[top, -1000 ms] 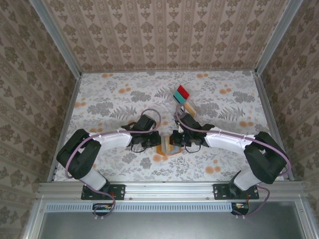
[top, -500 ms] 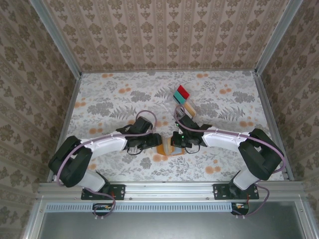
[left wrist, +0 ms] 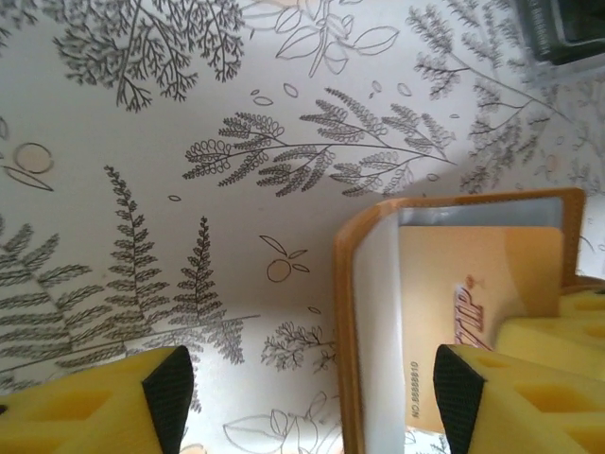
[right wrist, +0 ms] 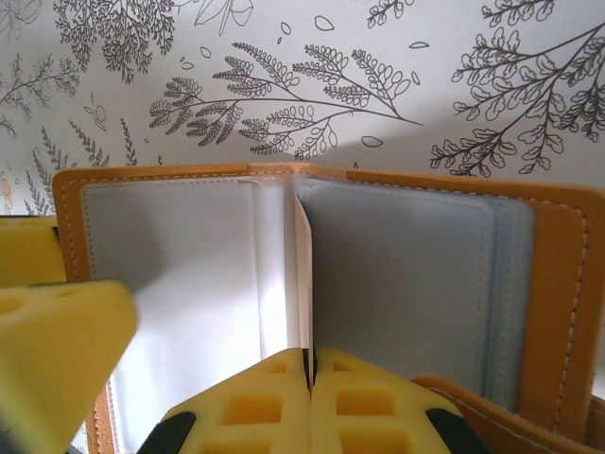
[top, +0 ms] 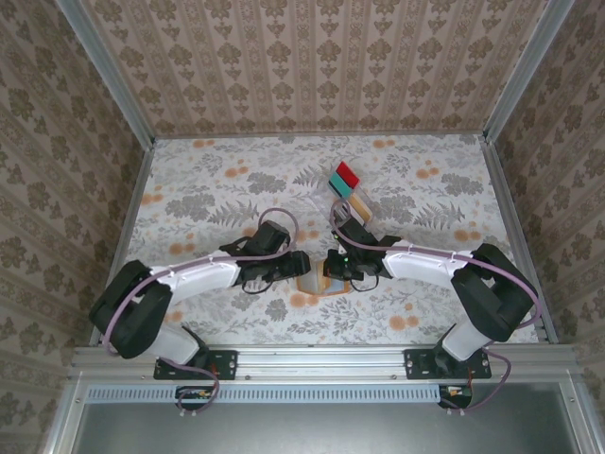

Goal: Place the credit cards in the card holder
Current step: Turn over the card slot at the card holder.

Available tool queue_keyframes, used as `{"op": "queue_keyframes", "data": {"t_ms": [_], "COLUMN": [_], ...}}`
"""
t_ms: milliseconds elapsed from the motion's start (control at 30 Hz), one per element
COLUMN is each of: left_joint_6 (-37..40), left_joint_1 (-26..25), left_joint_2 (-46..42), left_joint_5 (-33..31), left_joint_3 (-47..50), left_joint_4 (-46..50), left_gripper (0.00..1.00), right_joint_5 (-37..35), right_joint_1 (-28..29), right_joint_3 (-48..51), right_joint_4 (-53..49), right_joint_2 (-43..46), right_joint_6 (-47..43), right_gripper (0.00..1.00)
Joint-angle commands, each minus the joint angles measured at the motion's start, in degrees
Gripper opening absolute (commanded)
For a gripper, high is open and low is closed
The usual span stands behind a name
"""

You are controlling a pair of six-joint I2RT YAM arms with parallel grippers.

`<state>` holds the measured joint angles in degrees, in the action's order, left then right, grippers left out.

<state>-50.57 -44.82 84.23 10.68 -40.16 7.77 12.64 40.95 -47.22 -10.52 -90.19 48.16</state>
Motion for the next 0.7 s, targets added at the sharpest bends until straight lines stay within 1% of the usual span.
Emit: {"op": "queue_keyframes", "data": {"t_ms": [0,33,167,200,233,400,533,667], "left_joint_6": [1.35,1.41,1.96,1.97,1.96,3.25,4.15,4.42], "left_joint_1": [-0.44,-0.4,-0.44,-0.4,-0.44,-0.45,-0.44,-0.45], "left_joint_2": [2.46,3.08,4.05,3.99,3.89,3.6,3.71,3.65], "left_joint_5": [1.86,2.15,2.54,2.24,1.72,1.46,1.37,1.33], "left_joint_3": [-1.75,-1.98,-2.54,-2.55,-2.54,-2.46,-2.68,-2.81], "left_joint_4": [-1.1,-1.16,-0.72,-0.2,0.44,1.72,2.46,2.77], "left_gripper": [0.55,0.49,0.16,0.11,0.09,0.08,0.07,0.07], "right_joint_5": [-1.48,-1.65,-4.56,-5.62,-7.17,-14.81,-16.44,-18.72], "right_joint_1": [0.32,0.36,0.37,0.36,0.35,0.07,-1.11,-1.76], "right_joint_3": [-1.51,-1.68,-2.81,-3.39,-3.85,-5.19,-4.52,-4.24], "right_joint_4": [-2.94,-3.32,-7.57,-9.38,-11.72,-22.27,-25.15,-27.48], "right_joint_2": [-0.65,-0.47,0.92,1.41,2.06,4.97,6.98,6.9], "right_joint_6": [-0.03,-0.16,-1.16,-1.63,-2.09,-4.42,-4.92,-5.52], "right_gripper": [0.04,0.04,0.04,0.04,0.04,0.04,0.04,0.04]}}
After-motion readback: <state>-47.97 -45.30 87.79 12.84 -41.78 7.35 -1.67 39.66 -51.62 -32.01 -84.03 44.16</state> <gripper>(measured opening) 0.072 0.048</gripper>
